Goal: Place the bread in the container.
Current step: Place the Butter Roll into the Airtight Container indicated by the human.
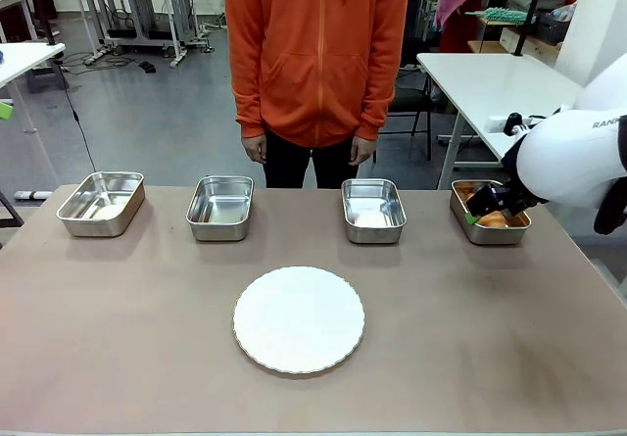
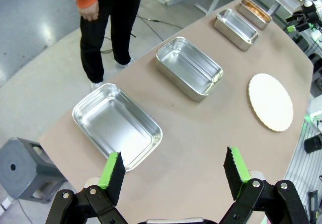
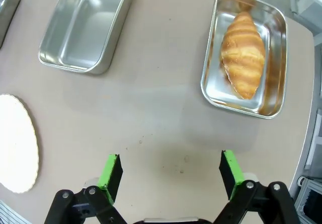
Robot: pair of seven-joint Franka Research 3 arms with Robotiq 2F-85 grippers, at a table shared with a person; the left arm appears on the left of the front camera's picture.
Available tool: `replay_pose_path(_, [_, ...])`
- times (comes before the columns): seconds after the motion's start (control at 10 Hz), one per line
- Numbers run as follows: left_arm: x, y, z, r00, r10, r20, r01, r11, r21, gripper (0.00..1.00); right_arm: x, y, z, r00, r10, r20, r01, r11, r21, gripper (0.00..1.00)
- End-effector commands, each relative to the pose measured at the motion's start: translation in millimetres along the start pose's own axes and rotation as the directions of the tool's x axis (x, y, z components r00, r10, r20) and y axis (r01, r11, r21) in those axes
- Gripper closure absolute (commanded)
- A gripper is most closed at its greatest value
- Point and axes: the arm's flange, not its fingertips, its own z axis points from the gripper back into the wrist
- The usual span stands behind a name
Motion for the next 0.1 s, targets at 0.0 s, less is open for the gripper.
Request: replay_pose_path(0.0, [0.7, -0.5, 1.3, 1.000, -0.004, 0.002, 0.004, 1.000, 0.001, 0.00, 1.8, 1.0, 1.8, 1.000, -0.004, 0.009, 0.004, 1.000, 0.000, 0.00])
